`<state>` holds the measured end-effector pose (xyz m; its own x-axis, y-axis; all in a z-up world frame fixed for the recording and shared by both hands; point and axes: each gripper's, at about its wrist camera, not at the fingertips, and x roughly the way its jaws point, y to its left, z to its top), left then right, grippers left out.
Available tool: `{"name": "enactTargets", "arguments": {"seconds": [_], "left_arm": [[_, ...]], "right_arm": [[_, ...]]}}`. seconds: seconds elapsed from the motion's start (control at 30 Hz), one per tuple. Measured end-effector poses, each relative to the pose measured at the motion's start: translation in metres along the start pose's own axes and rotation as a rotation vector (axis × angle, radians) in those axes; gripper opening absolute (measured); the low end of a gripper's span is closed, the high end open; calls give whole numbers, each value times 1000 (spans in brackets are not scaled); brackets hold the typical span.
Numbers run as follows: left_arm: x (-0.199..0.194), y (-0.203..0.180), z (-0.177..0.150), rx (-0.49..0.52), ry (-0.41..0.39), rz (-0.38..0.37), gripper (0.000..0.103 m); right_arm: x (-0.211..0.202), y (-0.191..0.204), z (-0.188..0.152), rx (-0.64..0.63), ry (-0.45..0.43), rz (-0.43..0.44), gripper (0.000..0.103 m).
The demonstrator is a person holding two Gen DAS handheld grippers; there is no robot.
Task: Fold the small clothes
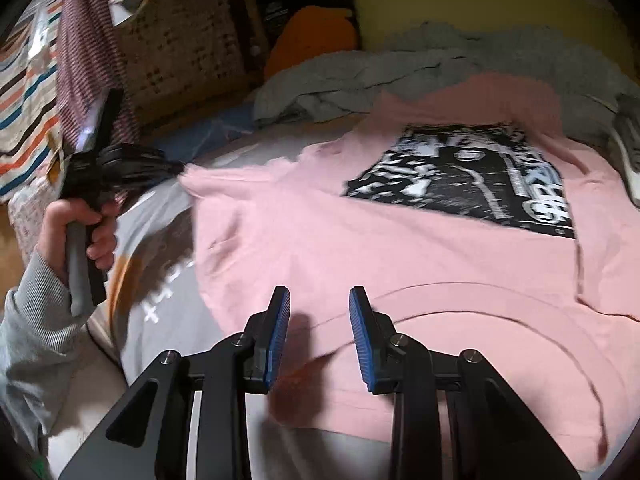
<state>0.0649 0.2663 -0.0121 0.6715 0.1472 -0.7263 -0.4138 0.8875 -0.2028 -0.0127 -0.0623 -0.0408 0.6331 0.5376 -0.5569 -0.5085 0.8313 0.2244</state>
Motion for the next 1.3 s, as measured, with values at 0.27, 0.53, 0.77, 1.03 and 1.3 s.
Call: {"name": "enactTargets", "arguments": {"seconds": [0.27,0.53,0.77,1.03,1.3], "left_arm": [[24,24,-7,-195,150,-170,23],[28,19,-7,-228,152,-197,26],[29,21,-2,-205,133,-146,2],[28,22,0,-180,163,-83,2],[3,1,2,-63,34,-144,1]], "right_arm": [[3,22,-16,-43,29,47,43],[18,64,8,-135,16,118,43],[74,100,25,-193,133,6,13],[61,92,17,-127,129,73,8],[62,95,5,-148,124,52,10]]}}
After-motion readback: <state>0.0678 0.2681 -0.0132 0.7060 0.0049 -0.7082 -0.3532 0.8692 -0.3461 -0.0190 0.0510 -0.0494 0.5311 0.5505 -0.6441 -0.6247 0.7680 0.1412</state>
